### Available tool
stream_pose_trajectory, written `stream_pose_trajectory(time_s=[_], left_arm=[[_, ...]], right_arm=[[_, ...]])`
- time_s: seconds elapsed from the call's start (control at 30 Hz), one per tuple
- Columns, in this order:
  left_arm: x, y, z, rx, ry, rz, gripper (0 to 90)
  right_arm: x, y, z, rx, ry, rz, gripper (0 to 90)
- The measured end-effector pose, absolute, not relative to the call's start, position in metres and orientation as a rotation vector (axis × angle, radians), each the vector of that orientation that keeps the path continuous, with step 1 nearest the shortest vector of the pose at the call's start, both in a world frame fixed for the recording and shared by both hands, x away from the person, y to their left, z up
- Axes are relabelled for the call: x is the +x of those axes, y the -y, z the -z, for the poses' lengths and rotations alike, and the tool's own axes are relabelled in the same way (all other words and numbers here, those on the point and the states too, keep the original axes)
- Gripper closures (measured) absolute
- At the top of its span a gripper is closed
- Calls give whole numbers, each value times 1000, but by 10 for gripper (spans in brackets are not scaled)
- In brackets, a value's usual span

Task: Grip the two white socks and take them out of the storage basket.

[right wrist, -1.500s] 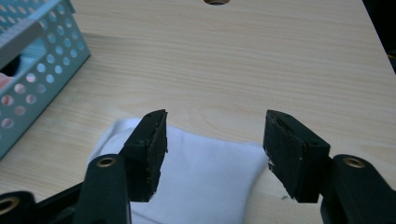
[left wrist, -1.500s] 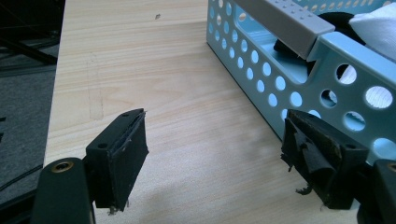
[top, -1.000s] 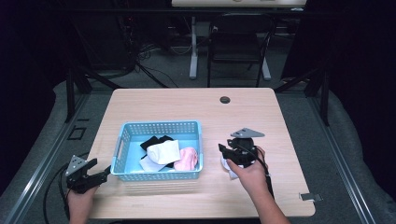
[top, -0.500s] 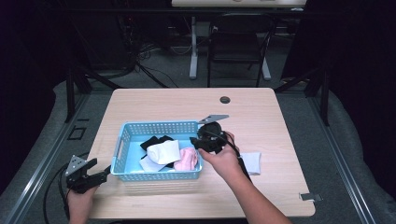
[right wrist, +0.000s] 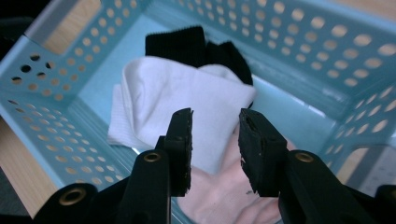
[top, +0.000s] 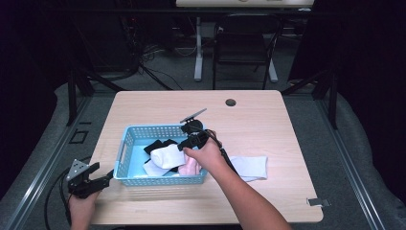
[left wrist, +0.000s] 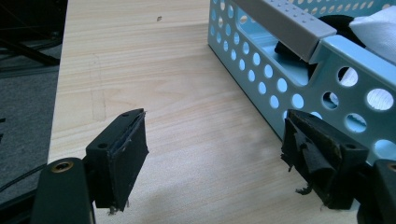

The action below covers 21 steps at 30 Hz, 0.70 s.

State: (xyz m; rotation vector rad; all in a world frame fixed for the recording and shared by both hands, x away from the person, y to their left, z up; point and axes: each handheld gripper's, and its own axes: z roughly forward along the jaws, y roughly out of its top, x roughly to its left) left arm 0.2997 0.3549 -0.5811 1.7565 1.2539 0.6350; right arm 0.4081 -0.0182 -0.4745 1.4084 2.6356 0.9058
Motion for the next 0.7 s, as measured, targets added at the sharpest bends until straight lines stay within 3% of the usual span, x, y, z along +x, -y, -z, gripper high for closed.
stream_pose_trajectory(time_s=[0.53, 0.7], left_arm=[[300, -355, 581, 1753, -1250, -634, 222], [300, -355, 581, 1754, -1251, -634, 222]], right_arm=[[433, 2, 508, 1653, -2711, -665, 637], [435, 0, 512, 1692, -2718, -734, 639]])
